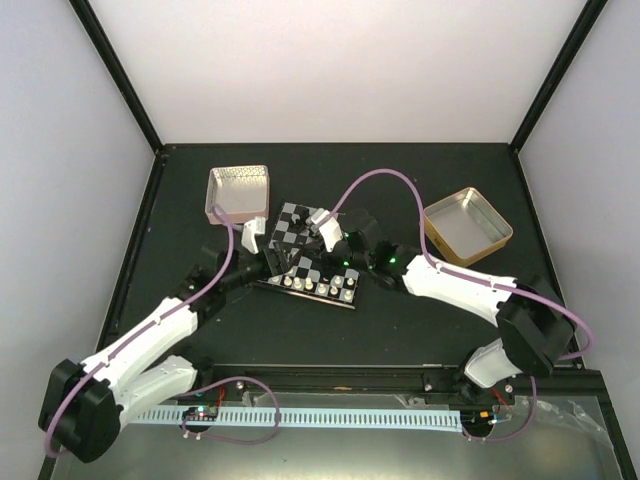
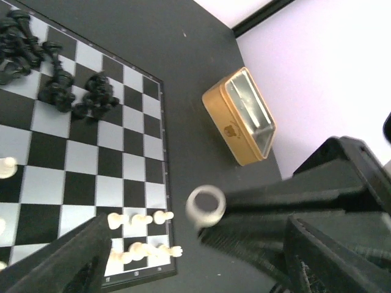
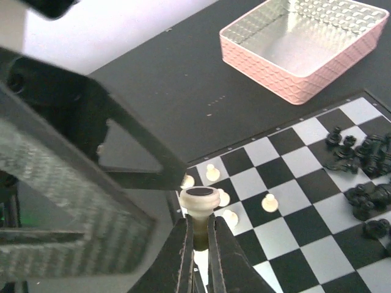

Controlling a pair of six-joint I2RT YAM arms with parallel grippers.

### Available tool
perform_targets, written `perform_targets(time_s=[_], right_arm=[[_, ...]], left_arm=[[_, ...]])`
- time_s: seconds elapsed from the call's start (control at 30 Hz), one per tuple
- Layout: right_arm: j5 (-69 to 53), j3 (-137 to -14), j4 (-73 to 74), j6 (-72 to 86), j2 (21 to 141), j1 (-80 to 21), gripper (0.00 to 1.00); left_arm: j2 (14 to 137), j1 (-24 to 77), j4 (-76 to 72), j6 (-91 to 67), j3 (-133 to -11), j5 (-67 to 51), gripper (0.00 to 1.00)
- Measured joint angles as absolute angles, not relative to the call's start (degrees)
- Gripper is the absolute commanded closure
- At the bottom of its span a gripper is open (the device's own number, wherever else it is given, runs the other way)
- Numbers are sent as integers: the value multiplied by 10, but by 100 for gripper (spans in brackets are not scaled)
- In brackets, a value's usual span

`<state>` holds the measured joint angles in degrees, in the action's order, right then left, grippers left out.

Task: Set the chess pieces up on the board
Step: Place the chess piece on the chessboard.

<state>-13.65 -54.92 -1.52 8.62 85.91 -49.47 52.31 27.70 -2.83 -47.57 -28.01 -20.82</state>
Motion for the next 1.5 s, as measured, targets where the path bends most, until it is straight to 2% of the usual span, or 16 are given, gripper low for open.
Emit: perform_targets(time_s=[0.2,0.43,0.6,0.7,0.87,0.97,1.13,1.3,1.5], right_arm=[[-165,-549,-17,75,856,-501,99],[-171,-549,-17,74,856,-505,99],[-169,-549,-18,79,856,-505,99],[-167,-549,-18,85,856,-505,99],[-164,-545,-20,98,844,-505,97],[-159,-541,-22,107,837,-505,90],[-153,-532,-27,147,817,-505,70],[-163,-486,-80,246,762,-500,53],[-190,-424,-178,408,692,-479,51]], left_arm=[[552,274,-35,-467,-314,-244,50],[555,274,-41,-473,-313,-254,63],[556,273,-42,-483,-305,-258,66],[556,273,-44,-491,-303,-259,73],[556,272,-48,-505,-302,-262,92],[556,271,-59,-513,-302,-269,95],[554,271,-80,-543,-302,-284,96],[539,271,-106,-615,-300,-295,96],[528,271,-159,-724,-300,-303,96]])
